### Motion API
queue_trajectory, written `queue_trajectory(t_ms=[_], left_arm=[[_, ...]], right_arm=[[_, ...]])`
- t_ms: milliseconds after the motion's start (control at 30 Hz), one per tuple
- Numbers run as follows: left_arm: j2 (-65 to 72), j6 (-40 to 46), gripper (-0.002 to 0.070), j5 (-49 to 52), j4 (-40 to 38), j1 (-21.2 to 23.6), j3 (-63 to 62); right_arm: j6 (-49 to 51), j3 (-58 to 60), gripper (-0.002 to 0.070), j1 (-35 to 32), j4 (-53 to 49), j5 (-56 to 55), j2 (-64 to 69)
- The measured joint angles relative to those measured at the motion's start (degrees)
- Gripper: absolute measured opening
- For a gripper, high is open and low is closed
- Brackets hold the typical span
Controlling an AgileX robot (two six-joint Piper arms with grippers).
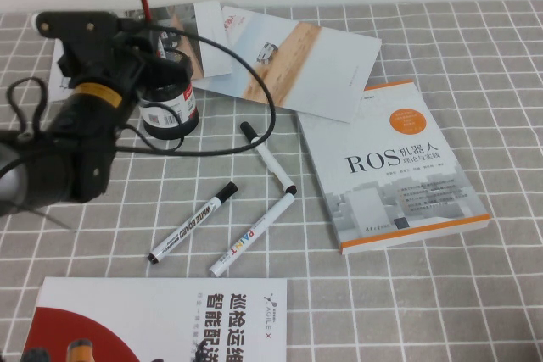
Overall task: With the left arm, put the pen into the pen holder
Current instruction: Place the pen onto the pen holder
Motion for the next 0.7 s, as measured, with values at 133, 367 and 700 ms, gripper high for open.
queue_trajectory(t_ms=[133,367,700], left_arm=[[3.2,0.0,0.0022,-0.2,0.4,0.0,-3.2],[6.1,-0.3,0.0022,-0.3,1.4,0.0,-5.0],[7.8,-0.3,0.0022,-0.1,1.5,0.5,-5.1]], right_arm=[[0.0,0.0,-0.0015,0.0,0.0,0.0,0.0],[0.0,0.0,-0.0015,0.0,0.0,0.0,0.0],[0.0,0.0,-0.0015,0.0,0.0,0.0,0.0]])
